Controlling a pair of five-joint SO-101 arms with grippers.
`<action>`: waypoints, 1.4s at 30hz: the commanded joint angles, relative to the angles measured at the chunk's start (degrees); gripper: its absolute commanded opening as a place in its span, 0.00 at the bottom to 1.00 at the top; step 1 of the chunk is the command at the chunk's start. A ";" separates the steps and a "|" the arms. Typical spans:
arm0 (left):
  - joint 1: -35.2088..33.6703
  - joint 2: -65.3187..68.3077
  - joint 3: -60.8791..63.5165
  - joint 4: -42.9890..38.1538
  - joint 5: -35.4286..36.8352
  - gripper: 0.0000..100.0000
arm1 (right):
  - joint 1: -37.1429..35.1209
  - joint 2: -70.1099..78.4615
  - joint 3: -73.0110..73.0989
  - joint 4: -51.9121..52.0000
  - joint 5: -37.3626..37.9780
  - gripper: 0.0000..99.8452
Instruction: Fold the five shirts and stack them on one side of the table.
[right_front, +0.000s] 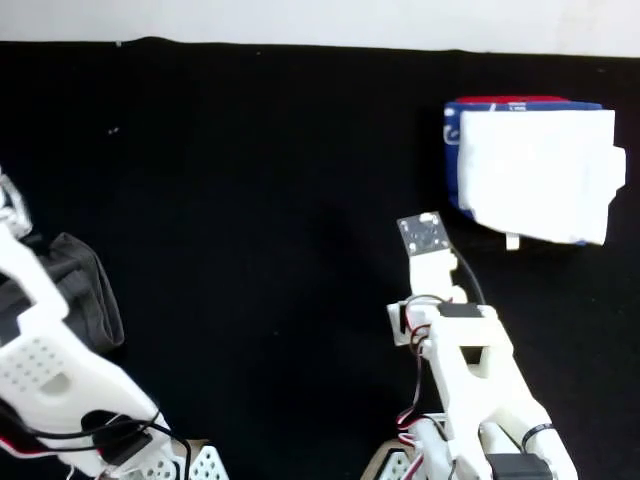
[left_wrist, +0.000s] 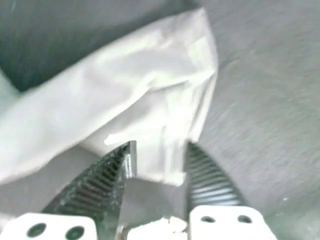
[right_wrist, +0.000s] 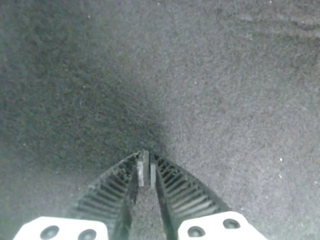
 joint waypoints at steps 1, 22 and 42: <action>-0.66 -4.88 5.76 0.70 -2.02 0.22 | -0.66 0.84 0.13 -1.54 -0.18 0.03; 2.15 -4.70 25.01 -15.12 -15.12 0.22 | -0.66 0.84 0.13 -1.63 -0.35 0.03; 2.59 -4.97 32.22 -27.08 -19.16 0.01 | -0.66 0.84 0.13 -1.80 -0.53 0.03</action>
